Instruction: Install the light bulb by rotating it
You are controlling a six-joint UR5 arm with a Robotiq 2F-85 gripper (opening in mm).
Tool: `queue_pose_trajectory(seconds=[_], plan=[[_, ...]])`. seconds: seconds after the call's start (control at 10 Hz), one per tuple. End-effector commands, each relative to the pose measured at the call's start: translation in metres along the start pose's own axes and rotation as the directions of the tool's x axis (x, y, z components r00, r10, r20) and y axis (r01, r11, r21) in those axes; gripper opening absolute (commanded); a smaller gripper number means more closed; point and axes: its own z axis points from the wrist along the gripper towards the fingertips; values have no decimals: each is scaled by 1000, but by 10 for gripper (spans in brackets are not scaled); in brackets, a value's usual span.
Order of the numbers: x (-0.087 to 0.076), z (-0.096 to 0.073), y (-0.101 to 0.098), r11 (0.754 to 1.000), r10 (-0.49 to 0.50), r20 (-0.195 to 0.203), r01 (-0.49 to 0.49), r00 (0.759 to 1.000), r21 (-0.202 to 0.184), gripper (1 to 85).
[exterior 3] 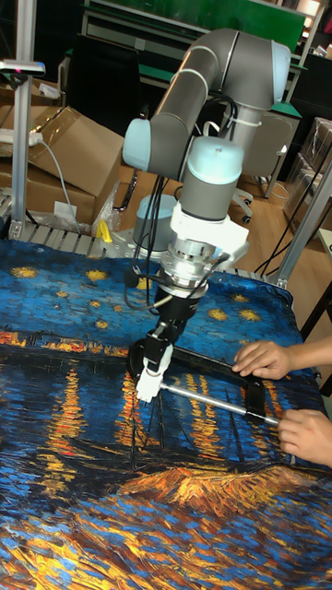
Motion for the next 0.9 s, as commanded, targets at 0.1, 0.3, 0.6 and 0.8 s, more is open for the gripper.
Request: queue_pose_trajectory(seconds=[0.1, 0.3, 0.6, 0.8], plan=[[2, -2, -6, 986, 161, 31, -160, 986, -36, 380], [5, -1, -16, 960, 278, 41, -277, 960, -32, 370], [9, -1, -16, 876, 482, 26, -481, 876, -31, 337], [13, 0, -15, 817, 576, 14, -575, 817, -26, 320]])
